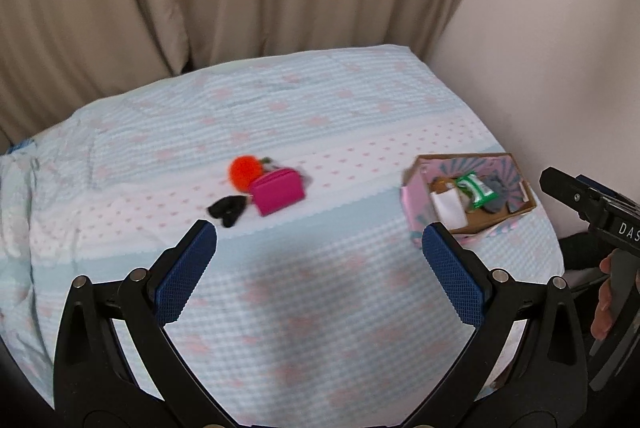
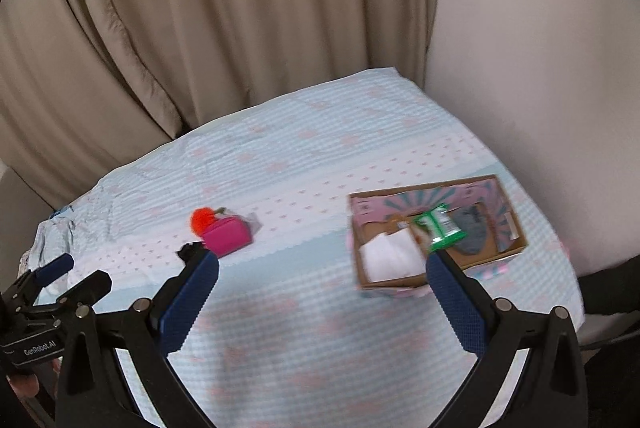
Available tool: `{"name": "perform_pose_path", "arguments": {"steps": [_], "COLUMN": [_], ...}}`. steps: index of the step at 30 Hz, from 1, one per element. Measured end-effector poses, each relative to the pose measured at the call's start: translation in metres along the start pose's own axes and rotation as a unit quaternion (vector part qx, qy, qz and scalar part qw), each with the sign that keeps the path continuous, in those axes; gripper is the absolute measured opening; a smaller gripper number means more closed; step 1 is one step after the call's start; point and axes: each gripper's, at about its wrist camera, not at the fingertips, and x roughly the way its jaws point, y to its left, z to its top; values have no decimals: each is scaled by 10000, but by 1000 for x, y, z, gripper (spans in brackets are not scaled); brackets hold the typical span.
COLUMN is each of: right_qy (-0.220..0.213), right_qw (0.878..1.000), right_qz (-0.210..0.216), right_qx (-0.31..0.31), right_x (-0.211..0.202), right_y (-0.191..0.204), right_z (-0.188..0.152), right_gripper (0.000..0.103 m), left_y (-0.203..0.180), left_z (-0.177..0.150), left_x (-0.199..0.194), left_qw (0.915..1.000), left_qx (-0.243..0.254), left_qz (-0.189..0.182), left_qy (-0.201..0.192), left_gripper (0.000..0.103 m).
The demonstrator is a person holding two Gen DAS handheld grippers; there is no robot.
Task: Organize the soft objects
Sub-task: 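Withdraw both tools from the box toward the pink pouch, then grasp the black sock with the left tool while the right tool grasps the pink pouch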
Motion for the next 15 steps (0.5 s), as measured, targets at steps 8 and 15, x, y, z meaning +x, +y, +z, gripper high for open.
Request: {"name": "perform_pose_path", "arguments": {"steps": [8,15], "right_qy": [267,636], "right_qw": [9986,9921], "right_qz": [355,817], "right_qx": [279,707], "right_x": [60,143], "right_y": [75,123], "right_z": [-12,-21], "right_gripper": [103,103], "left_y": [85,140], "left_z": [3,3], "left_x": [47,130], "left_qw": [9999,9994], "left_qx": [4,-66], "left_qz": [88,48], "left_qy": [105,340], "left_gripper": [102,102]}}
